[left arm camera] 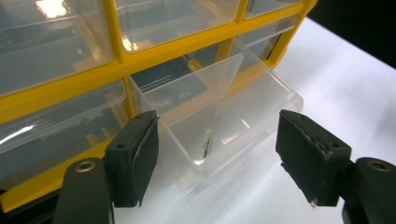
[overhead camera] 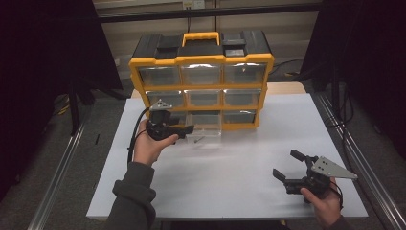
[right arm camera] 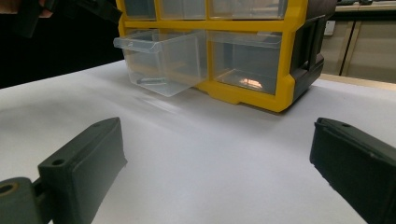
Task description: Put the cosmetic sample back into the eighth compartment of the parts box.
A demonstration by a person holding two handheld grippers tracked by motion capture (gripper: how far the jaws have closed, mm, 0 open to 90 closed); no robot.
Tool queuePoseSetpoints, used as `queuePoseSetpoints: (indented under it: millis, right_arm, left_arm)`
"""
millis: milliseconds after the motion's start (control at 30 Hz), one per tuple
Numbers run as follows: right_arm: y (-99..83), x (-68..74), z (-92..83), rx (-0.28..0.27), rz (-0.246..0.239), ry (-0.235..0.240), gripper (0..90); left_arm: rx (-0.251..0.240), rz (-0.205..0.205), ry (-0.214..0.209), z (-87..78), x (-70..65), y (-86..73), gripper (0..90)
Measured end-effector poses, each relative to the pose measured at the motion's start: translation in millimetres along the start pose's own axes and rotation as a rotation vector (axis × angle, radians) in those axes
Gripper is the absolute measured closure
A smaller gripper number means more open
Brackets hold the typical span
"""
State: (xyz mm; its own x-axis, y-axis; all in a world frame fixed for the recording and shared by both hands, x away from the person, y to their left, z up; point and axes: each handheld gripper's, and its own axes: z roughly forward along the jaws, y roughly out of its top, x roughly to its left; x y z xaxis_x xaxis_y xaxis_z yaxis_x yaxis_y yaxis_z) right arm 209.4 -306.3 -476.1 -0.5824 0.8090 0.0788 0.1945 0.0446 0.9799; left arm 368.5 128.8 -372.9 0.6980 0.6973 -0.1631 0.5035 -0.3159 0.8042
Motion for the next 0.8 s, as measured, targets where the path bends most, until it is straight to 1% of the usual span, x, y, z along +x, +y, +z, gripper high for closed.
queuePoseSetpoints:
  millis: [33, 133, 200, 233, 300, 333, 367, 400, 433, 467, 533, 567, 600, 633, 667, 700, 733, 800]
  right_arm:
    - [0.0, 0.2, 0.2, 0.000, 0.001, 0.000, 2.2]
    - [-0.2, 0.4, 0.6, 0.003, 0.005, 0.001, 2.2]
    - [-0.4, 0.1, 0.6, 0.005, 0.003, 0.003, 2.2]
    - [-0.4, 0.2, 0.6, 0.006, 0.005, 0.004, 2.2]
    - [-0.2, 0.1, 0.9, 0.005, 0.002, 0.004, 2.2]
    - [-0.2, 0.0, 1.1, 0.004, 0.000, 0.003, 2.2]
    - [-0.2, 0.4, 1.5, 0.004, 0.003, 0.001, 2.2]
    - [-0.2, 0.4, 1.5, 0.004, 0.003, 0.001, 2.2]
    - [-0.3, 0.2, 1.9, 0.007, 0.001, 0.007, 2.2]
    - [-0.2, 0.3, 1.9, 0.009, 0.001, 0.008, 2.2]
    - [-0.1, 0.2, 2.5, 0.006, -0.006, 0.007, 2.2]
    - [-0.1, 0.3, 2.7, 0.007, -0.007, 0.008, 2.2]
    - [-0.1, 0.5, 3.0, 0.006, -0.004, 0.006, 2.2]
    - [0.0, 0.9, 3.3, 0.004, 0.001, 0.007, 2.2]
    - [0.0, 1.1, 3.3, 0.003, 0.003, 0.007, 2.2]
    - [0.0, 0.9, 3.3, 0.004, 0.001, 0.008, 2.2]
    - [-0.1, 0.9, 3.4, 0.004, 0.001, 0.006, 2.2]
    - [-0.2, 1.2, 3.5, 0.008, 0.000, 0.010, 2.2]
  left_arm:
    - [-0.010, -0.003, -0.008, -1.6, 0.4, -2.6, 27.0]
    - [-0.036, 0.011, -0.013, -8.4, 1.0, -13.1, 24.5]
    - [-0.059, 0.013, -0.009, -12.4, 0.7, -20.3, 21.6]
    - [-0.068, 0.018, -0.013, -14.5, 1.0, -24.0, 20.6]
    - [-0.094, 0.015, -0.014, -18.1, 1.3, -31.2, 18.3]
    - [-0.094, 0.015, -0.014, -18.1, 1.3, -31.2, 16.8]
    - [-0.111, 0.025, -0.013, -22.4, 1.9, -38.5, 16.4]
    - [-0.111, 0.025, -0.013, -22.4, 1.9, -38.5, 16.3]
    - [-0.120, 0.025, -0.008, -25.2, 1.9, -43.4, 15.0]
    - [-0.132, 0.018, -0.002, -27.3, 1.8, -47.0, 14.5]
    - [-0.137, 0.014, -0.003, -30.1, 2.6, -52.1, 13.0]
    - [-0.138, 0.011, 0.005, -31.8, 3.1, -55.3, 12.9]
    - [-0.144, 0.012, -0.002, -33.5, 4.6, -59.5, 12.5]
    - [-0.140, 0.007, 0.011, -35.0, 5.2, -63.0, 12.3]
    - [-0.140, 0.007, 0.011, -35.0, 5.2, -63.0, 12.2]
    - [-0.151, -0.009, 0.008, -36.4, 7.6, -70.0, 12.0]
    - [-0.156, -0.019, 0.007, -36.9, 9.0, -73.4, 11.6]
    - [-0.156, -0.030, 0.005, -38.1, 11.8, -79.6, 11.3]
